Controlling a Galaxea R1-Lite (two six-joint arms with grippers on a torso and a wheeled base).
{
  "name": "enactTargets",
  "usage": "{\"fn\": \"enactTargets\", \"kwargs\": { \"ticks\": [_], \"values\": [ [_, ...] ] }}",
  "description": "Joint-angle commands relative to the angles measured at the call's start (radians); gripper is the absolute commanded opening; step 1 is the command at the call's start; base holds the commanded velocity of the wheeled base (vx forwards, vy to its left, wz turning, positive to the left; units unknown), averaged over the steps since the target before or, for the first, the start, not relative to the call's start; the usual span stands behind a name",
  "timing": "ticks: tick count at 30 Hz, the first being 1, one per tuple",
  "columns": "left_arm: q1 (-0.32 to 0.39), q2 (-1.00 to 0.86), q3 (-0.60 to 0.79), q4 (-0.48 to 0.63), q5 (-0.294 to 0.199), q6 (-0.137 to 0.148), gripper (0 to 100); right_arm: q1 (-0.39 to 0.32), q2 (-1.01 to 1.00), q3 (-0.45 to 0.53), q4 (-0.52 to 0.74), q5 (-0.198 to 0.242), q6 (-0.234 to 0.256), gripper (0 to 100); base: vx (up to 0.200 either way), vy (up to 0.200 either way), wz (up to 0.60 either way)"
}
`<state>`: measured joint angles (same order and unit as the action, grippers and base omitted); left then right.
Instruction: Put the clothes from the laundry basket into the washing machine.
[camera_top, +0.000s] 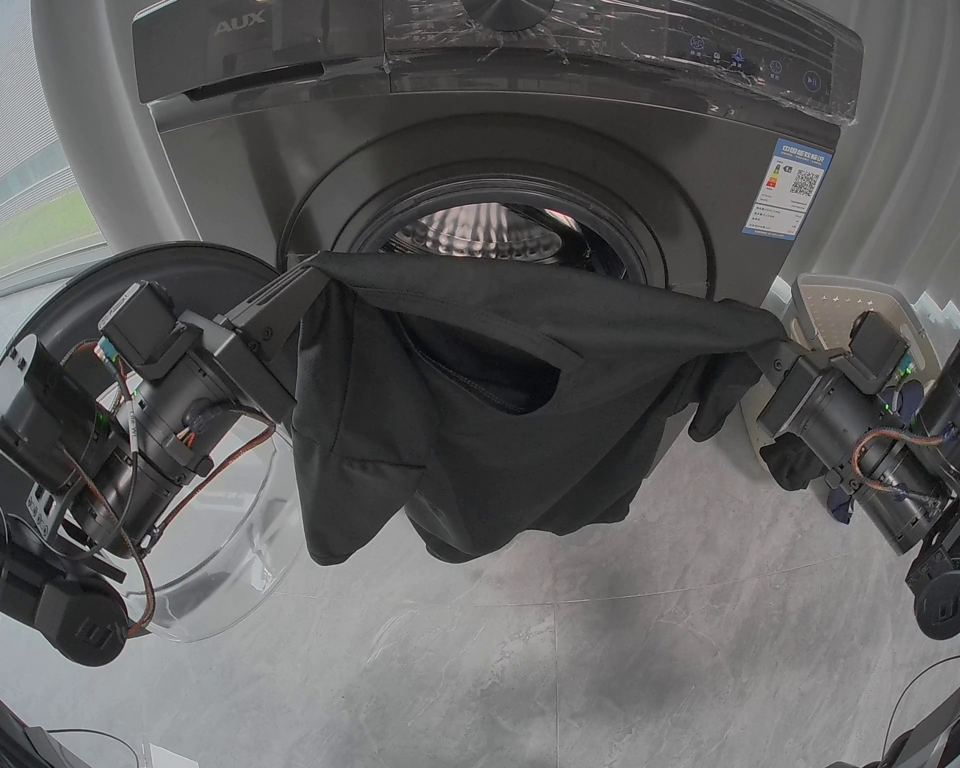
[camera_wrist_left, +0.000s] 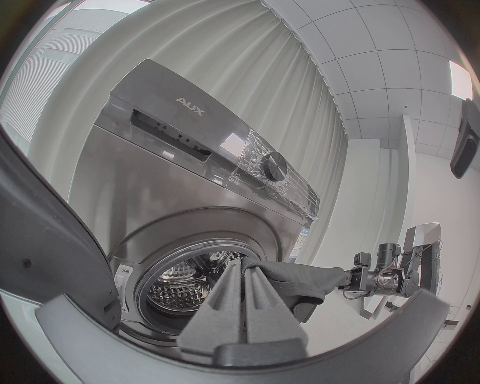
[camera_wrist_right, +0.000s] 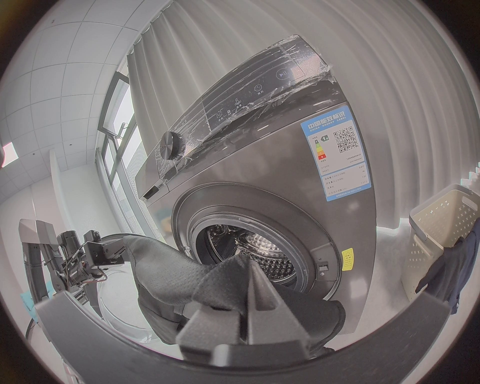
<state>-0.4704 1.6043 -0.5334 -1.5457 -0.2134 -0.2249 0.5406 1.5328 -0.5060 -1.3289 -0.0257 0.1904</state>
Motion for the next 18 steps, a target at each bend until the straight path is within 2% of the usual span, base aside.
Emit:
{"fn": "enactTargets", "kwargs": {
  "ticks": [1, 18],
  "values": [
    [-0.004, 0.008, -0.005, -0.001, 0.000, -0.001, 0, -0.001, -0.017, 0.000, 0.004, 0.000, 0.001, 0, 0.000, 0.000, 0.00],
    [-0.037, 0.063, -0.026, -0.001, -0.004, -0.001, 0, -0.013, -0.010, 0.004, 0.005, -0.002, 0.001, 0, 0.000, 0.000, 0.00]
  ]
}}
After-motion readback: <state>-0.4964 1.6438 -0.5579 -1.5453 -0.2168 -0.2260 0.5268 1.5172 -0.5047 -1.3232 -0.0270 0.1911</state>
